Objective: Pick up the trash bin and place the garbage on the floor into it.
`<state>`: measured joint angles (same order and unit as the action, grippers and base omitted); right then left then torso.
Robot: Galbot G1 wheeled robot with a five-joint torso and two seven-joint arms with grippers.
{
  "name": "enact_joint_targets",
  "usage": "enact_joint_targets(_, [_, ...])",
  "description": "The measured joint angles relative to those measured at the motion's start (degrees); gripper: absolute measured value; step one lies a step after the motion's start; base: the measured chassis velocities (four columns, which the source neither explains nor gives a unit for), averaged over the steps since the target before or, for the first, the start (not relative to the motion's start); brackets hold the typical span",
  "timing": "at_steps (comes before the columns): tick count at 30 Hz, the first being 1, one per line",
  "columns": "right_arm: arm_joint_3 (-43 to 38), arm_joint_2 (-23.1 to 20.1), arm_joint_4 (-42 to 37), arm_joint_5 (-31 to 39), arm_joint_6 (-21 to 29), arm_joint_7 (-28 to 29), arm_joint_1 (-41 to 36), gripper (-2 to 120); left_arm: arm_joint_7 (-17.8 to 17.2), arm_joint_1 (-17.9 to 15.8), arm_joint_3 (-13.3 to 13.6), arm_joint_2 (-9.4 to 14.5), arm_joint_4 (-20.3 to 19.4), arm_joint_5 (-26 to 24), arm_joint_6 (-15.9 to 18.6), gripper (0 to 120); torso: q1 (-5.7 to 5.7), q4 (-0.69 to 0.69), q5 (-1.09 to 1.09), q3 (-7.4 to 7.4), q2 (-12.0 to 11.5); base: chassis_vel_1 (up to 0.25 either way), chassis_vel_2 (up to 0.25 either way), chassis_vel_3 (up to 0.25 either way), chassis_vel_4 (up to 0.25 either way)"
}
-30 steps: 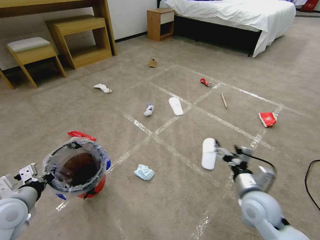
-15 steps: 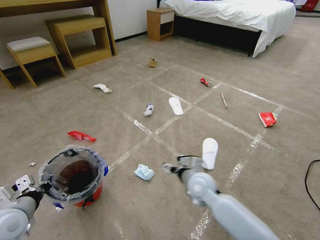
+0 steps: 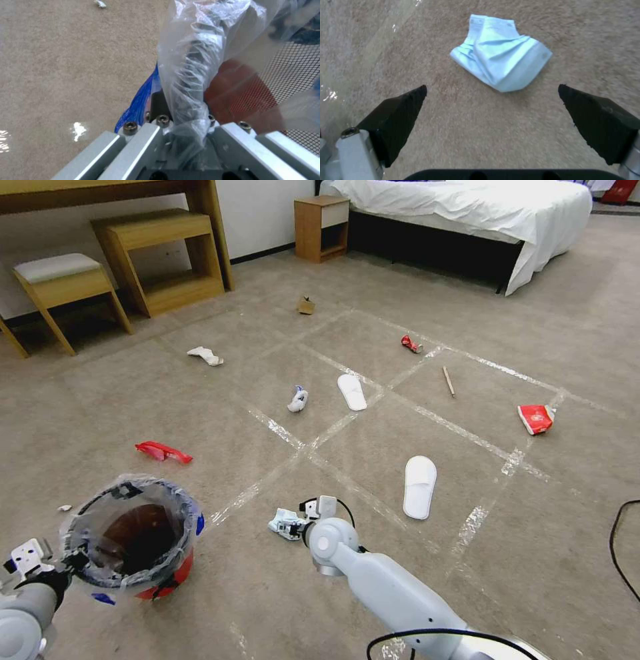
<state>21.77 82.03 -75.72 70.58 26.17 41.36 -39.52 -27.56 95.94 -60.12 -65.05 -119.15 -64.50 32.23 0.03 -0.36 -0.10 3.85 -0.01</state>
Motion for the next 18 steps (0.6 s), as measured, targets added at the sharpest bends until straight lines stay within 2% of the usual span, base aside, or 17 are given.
enact_joint_targets(9, [1.66,2.98,6.18,-4.45,-2.68,-2.94,1.15,100,0.59,0.74,-0.61,-0.39,-0.25,0.43,-0.77,1,0.0,0.0,0.01,0.0,0.0,0.0,0.0,0.0,0.0])
enact_joint_targets(18, [2.37,4.2,8.94,-8.09,-4.25,-4.91,1.61,100,0.8,0.78,-0.37,-0.77,-0.27,0.86,-1.09,1,0.0,0.01,0.01,0.0,0.0,0.0,0.0,0.0,0.0])
